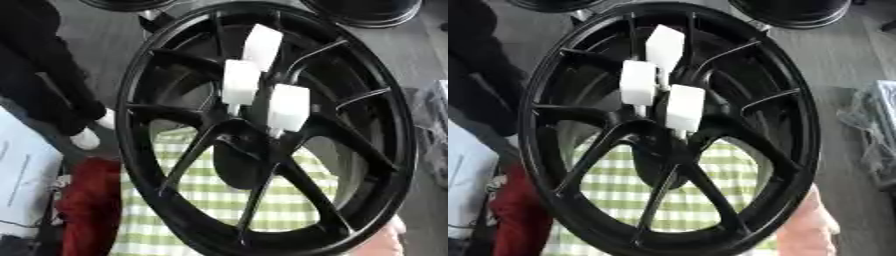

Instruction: Pull the pin out of the wheel hub.

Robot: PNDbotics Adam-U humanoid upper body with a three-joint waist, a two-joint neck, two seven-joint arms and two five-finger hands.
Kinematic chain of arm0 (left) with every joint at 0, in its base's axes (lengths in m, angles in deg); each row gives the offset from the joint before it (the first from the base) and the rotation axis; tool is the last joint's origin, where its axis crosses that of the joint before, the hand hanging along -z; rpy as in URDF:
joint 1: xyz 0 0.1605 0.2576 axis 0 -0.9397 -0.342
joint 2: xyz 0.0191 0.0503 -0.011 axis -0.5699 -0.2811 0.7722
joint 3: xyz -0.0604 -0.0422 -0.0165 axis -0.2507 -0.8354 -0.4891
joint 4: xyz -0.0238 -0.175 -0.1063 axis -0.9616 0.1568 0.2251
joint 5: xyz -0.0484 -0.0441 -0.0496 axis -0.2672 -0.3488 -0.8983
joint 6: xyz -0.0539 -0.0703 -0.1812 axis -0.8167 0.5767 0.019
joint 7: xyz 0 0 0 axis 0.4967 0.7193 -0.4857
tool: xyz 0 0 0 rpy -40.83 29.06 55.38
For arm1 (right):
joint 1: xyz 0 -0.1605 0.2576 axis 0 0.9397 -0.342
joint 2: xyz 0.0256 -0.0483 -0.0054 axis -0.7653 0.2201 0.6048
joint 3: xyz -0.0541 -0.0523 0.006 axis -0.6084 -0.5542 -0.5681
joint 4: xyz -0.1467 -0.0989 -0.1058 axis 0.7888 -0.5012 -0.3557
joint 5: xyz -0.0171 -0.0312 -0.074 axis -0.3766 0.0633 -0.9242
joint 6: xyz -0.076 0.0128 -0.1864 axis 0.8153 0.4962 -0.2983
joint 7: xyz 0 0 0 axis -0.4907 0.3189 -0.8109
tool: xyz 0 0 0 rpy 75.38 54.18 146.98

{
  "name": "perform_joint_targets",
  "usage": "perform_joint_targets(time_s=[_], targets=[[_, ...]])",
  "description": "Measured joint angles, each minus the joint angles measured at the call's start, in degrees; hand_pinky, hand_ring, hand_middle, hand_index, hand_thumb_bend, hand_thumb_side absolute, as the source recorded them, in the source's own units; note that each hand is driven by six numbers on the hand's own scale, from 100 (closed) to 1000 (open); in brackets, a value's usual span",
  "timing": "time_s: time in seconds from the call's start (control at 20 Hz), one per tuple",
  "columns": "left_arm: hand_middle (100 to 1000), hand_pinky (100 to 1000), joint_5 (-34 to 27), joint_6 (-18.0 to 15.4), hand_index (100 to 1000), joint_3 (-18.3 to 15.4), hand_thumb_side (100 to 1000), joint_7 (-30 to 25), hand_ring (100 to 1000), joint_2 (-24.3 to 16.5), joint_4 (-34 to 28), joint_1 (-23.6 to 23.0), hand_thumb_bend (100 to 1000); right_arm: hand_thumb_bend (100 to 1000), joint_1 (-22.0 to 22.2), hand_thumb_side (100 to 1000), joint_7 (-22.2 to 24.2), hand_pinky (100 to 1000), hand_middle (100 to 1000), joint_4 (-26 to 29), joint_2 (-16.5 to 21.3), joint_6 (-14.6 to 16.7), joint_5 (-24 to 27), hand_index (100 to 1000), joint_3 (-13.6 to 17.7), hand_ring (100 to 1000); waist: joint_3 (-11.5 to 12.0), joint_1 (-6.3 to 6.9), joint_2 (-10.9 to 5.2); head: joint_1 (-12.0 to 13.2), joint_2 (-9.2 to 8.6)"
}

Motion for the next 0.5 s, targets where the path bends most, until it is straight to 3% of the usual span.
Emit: perform_joint_targets(time_s=[0.1, 0.25, 0.4, 0.5], targets=[[883, 566, 0.02, 0.01, 711, 0.00, 895, -0.02, 877, 0.00, 0.00, 0.01, 236, 100, 0.03, 741, 0.49, 1000, 916, 0.15, -0.04, 1.56, 2.03, 1000, -0.02, 1000, 0.00, 0.01, 0.00, 0.00, 0.00], [883, 566, 0.03, 0.01, 711, 0.00, 895, -0.02, 877, 0.00, 0.00, 0.01, 236, 100, 0.23, 582, 0.91, 1000, 917, 0.16, -0.04, 2.81, 3.38, 1000, 0.07, 1000, 0.00, 0.01, 0.00, 0.00, 0.00], [883, 566, 0.03, 0.01, 710, 0.00, 896, -0.02, 877, 0.00, 0.00, 0.01, 236, 100, 0.23, 530, 0.47, 1000, 885, 0.16, -0.04, 2.69, 3.45, 1000, 0.09, 1000, -0.01, -0.04, 0.00, 0.01, 0.00], [883, 566, 0.03, 0.01, 710, 0.00, 897, -0.02, 877, 0.00, 0.00, 0.01, 236, 100, 0.17, 555, -0.63, 1000, 728, 0.16, -0.04, 2.50, 4.09, 858, 0.09, 853, -0.02, -0.06, 0.03, 0.01, 0.00]])
